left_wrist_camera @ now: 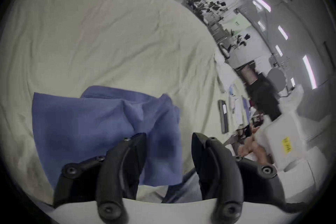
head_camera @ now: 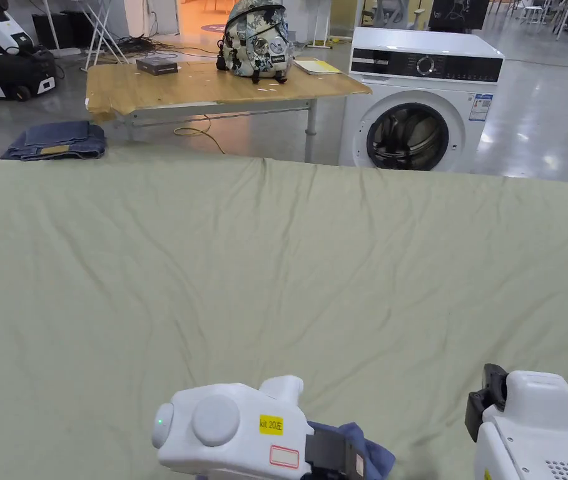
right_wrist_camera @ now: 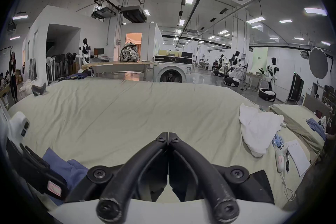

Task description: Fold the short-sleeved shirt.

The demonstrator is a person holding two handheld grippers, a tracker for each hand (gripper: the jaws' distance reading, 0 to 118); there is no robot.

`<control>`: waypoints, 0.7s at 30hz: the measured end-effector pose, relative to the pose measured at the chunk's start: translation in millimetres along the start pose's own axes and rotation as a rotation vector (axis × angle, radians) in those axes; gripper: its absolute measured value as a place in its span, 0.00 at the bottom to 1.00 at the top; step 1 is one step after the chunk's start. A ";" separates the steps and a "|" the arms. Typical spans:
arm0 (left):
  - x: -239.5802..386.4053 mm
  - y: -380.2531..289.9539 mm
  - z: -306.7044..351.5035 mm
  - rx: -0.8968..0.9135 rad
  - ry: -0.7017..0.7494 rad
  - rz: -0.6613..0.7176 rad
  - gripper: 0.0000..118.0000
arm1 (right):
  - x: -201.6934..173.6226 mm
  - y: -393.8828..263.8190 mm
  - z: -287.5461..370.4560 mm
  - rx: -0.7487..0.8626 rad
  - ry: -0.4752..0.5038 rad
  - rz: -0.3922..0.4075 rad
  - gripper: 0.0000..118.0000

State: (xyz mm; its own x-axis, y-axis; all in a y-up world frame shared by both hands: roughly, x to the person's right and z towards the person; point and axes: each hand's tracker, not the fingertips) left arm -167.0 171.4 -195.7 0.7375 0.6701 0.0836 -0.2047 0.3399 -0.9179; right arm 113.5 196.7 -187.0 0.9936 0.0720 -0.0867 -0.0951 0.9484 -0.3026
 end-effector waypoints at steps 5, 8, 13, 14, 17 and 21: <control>-17.1 4.1 -12.7 0.036 0.032 0.027 0.06 | 4.2 -2.3 -0.2 -0.003 -0.008 -0.029 0.00; -34.5 -1.6 -47.8 -0.035 -0.018 0.078 0.06 | 5.9 -3.6 0.0 -0.006 -0.010 -0.030 0.00; -42.5 -24.7 -86.2 -0.062 -0.099 0.143 0.00 | 9.4 -4.4 0.1 -0.010 -0.017 -0.033 0.00; -43.2 -26.0 -87.7 -0.050 -0.088 0.143 0.00 | 9.8 -4.1 0.1 -0.012 -0.018 -0.034 0.00; -40.0 -26.6 -83.7 -0.041 -0.067 0.105 0.00 | 10.0 -3.2 0.4 -0.011 -0.019 -0.031 0.00; -27.6 -17.9 -63.5 -0.027 -0.010 -0.032 0.00 | 8.2 0.2 -0.6 -0.001 -0.018 -0.026 0.00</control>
State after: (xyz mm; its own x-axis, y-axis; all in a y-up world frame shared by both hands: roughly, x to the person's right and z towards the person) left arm -142.9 105.0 -206.2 0.7367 0.6661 0.1167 -0.1640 0.3435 -0.9247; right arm 121.6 197.3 -188.4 0.9967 0.0527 -0.0620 -0.0692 0.9498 -0.3051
